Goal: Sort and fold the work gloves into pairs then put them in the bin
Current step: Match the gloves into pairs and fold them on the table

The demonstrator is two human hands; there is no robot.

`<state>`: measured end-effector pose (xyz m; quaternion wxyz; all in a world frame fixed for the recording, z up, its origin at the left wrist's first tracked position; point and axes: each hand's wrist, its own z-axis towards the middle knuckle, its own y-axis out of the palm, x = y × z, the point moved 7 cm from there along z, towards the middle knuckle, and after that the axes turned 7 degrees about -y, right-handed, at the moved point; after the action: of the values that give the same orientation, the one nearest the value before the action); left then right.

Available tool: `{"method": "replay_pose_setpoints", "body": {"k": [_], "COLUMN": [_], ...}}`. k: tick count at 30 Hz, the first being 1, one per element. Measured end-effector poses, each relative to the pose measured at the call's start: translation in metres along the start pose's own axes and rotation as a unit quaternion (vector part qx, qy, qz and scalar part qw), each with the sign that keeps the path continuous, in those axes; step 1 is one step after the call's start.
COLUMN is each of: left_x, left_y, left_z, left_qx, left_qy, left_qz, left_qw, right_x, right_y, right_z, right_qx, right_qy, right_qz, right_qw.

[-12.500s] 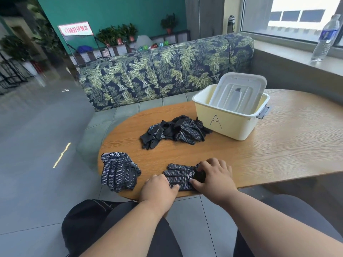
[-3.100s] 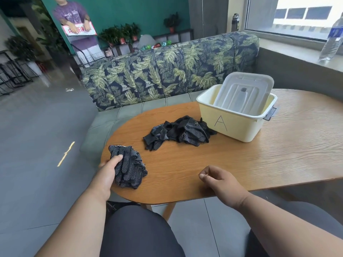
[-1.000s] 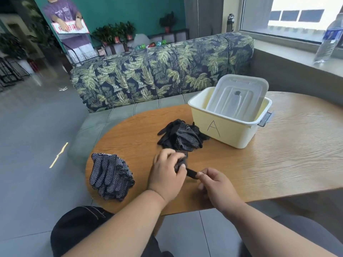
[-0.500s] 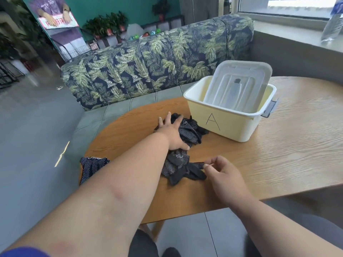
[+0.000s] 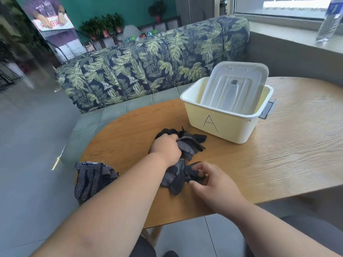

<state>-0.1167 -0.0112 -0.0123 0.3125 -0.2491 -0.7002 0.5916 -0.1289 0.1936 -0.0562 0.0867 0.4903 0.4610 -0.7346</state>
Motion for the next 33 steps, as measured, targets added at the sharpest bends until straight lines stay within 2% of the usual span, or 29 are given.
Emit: {"method": "replay_pose_setpoints", "body": {"k": [3, 7, 15, 17, 19, 22, 24, 27, 30, 33], "left_x": [0.005, 0.008, -0.009, -0.007, -0.003, -0.006, -0.011, -0.013, -0.017, -0.022], "left_y": [-0.004, 0.000, -0.018, -0.021, -0.014, 0.010, 0.021, 0.025, 0.012, -0.014], "left_z": [-0.035, -0.070, -0.091, -0.100, -0.113, -0.131, -0.134, -0.125, -0.112, -0.101], "left_qx": [0.000, -0.037, -0.066, -0.094, -0.156, -0.222, -0.193, -0.107, -0.038, 0.027], "left_qy": [-0.013, -0.022, -0.081, -0.051, -0.007, 0.032, 0.042, 0.068, 0.089, 0.075], "left_qz": [0.009, -0.003, -0.074, -0.113, -0.142, -0.091, -0.051, -0.049, -0.077, -0.130], "left_qw": [1.000, 0.999, 0.992, 0.988, 0.977, 0.970, 0.979, 0.991, 0.992, 0.988], "right_x": [-0.007, -0.008, 0.003, 0.007, 0.011, 0.013, 0.012, 0.010, 0.008, 0.006], "right_y": [0.005, 0.012, -0.002, -0.008, -0.013, -0.014, -0.014, -0.016, -0.018, -0.018], "right_z": [-0.003, -0.004, 0.000, 0.001, 0.003, 0.004, 0.004, 0.004, 0.002, 0.001], "right_qx": [-0.022, -0.026, 0.027, 0.051, 0.067, 0.065, 0.064, 0.065, 0.063, 0.047], "right_qy": [-0.035, -0.063, -0.027, -0.012, -0.002, 0.008, 0.014, 0.016, 0.015, -0.002], "right_qz": [-0.051, -0.126, -0.159, -0.158, -0.156, -0.135, -0.121, -0.101, -0.077, -0.062], "right_qw": [0.998, 0.990, 0.987, 0.986, 0.985, 0.989, 0.990, 0.993, 0.995, 0.997]}}
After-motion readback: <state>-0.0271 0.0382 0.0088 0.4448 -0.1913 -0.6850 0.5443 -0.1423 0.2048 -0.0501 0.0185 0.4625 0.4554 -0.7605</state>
